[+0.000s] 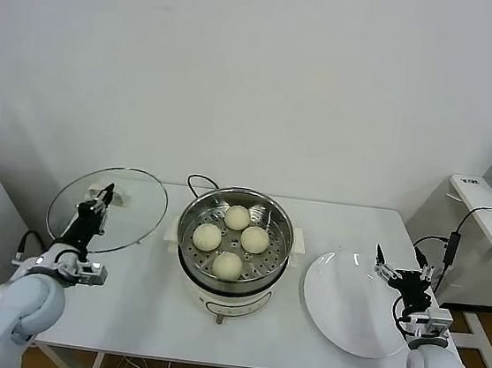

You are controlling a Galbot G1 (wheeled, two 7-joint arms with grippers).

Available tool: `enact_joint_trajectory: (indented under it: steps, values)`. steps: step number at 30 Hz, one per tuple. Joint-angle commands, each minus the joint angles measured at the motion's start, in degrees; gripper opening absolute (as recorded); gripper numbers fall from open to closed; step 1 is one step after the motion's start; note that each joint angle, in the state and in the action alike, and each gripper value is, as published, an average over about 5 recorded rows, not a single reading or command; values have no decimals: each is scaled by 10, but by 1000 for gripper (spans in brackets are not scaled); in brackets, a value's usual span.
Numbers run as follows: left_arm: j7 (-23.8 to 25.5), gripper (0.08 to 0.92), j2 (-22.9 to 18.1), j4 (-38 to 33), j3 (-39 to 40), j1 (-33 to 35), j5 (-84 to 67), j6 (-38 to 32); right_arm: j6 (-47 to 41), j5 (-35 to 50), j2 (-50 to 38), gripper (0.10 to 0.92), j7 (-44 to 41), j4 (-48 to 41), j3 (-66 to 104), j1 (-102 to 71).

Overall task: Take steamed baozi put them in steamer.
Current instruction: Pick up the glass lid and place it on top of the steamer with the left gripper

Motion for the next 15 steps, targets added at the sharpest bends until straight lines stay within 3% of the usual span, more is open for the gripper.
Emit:
enact_joint_trajectory:
  steps: [1, 7, 15]
  values:
    - [122, 104, 40, -146, 129, -43, 18, 228, -1, 1, -2, 823, -1, -3, -7, 6]
    - [149, 104, 16, -156, 233, -87, 99, 294, -3, 1, -8, 823, 0, -6, -16, 10]
    - [174, 104, -71, -122, 294, -134, 191, 308, -5, 1, -10, 823, 1, -9, -19, 11]
